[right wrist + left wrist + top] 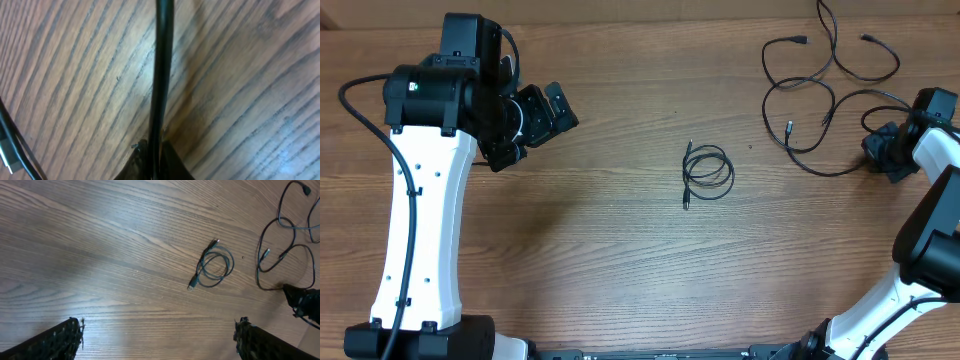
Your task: Untangle cables
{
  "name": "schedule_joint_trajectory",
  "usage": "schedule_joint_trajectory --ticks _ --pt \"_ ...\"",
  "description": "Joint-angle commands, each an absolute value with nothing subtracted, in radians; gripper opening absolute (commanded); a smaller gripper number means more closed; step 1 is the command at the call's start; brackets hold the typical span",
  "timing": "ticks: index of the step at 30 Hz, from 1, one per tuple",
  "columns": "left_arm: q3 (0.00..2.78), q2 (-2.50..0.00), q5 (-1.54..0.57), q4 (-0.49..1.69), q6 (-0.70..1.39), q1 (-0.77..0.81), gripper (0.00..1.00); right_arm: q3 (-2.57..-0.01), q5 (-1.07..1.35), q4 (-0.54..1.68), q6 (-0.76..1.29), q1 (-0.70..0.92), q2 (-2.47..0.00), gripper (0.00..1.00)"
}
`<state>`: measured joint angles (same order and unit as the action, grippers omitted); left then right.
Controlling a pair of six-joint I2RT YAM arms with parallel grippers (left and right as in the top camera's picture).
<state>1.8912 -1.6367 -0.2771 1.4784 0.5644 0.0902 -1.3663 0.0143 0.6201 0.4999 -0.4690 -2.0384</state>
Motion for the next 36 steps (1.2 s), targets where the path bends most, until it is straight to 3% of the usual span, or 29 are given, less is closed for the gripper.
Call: schedule_joint_trajectory --ticks 1,6,8,9,10,12,13,19,22,25,36 --pt "1.892 -1.634 -0.289 1.481 0.538 0.094 1.00 -1.464 0.000 0.643 0.497 -0.487 -2.025 0.06" --pt "1.892 -1.634 -0.289 1.481 0.538 0.094 1.00 -1.586 0.001 0.726 0.498 -0.520 -2.025 0.04" --pt "1.892 -1.634 -0.289 1.481 0.538 0.094 1.00 -1.619 0.001 0.742 0.498 -0.528 -2.025 0.08" --pt "1.892 -1.634 -0.289 1.481 0.538 0.094 1.00 -1.629 0.001 0.748 0.497 -0.529 -2.025 0.17" --pt "1.892 -1.634 -0.289 1.481 0.538 0.094 0.99 -1.635 0.001 0.757 0.497 -0.530 -2.025 0.33" --pt "1.892 -1.634 -0.289 1.480 0.538 0.094 1.00 -1.636 0.001 0.772 0.497 -0.530 -2.025 0.85" --pt "1.892 -1.634 -0.289 1.480 0.538 0.094 1.00 -1.636 0.001 0.780 0.497 -0.530 -2.025 1.00" --pt "1.892 -1.634 -0.289 1.483 0.536 0.094 1.00 -1.636 0.076 0.819 0.493 -0.515 -2.025 0.99" --pt "1.892 -1.634 -0.289 1.482 0.534 0.094 1.00 -1.636 0.273 0.820 0.413 -0.497 -2.025 0.88" --pt "1.892 -1.634 -0.289 1.481 0.534 0.094 1.00 -1.636 0.377 0.828 0.361 -0.453 -2.025 0.86" --pt "1.892 -1.634 -0.289 1.489 0.529 0.094 1.00 -1.606 -0.021 0.868 0.474 -0.176 -2.026 0.86"
